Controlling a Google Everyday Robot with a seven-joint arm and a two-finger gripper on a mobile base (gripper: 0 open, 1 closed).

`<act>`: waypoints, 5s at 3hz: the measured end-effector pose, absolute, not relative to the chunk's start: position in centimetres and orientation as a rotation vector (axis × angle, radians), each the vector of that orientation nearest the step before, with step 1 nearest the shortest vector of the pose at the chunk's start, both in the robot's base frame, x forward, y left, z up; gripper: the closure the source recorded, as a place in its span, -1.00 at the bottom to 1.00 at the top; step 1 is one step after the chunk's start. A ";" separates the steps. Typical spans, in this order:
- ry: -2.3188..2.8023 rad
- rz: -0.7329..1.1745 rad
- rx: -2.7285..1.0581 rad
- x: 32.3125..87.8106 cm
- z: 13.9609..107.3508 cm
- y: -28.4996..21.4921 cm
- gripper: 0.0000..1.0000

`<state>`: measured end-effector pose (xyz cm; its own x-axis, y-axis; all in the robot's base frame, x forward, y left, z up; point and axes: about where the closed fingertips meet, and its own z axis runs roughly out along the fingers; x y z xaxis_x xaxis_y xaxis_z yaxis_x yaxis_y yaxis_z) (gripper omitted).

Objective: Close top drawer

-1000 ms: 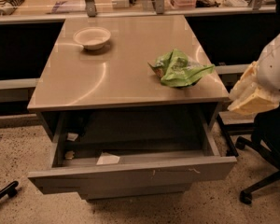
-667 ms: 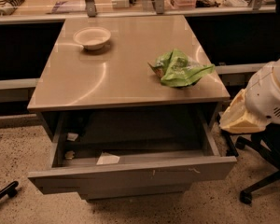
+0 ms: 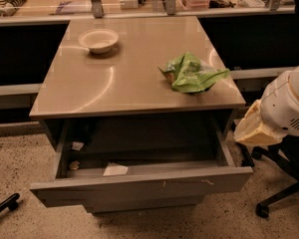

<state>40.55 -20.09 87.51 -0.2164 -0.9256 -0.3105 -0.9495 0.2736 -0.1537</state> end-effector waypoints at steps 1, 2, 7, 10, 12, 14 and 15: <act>2.239 0.166 -1.734 38.9 84.0 -20.1 1.00; 2.285 0.235 -1.755 36.2 78.3 -20.1 1.00; 2.030 0.182 -1.853 36.5 68.6 -16.8 1.00; 1.845 0.145 -1.738 41.7 64.9 -14.4 1.00; 1.762 0.063 -1.603 44.9 66.3 -15.8 1.00; 1.699 -0.007 -1.572 49.2 67.0 -16.2 1.00; 1.675 -0.007 -1.570 49.8 65.7 -15.8 1.00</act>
Offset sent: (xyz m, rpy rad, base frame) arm -0.0798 -0.0015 -0.1709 0.0204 0.2302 0.0107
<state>49.81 -15.85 65.73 0.1147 -0.8322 -0.5425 -0.8274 0.2222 -0.5158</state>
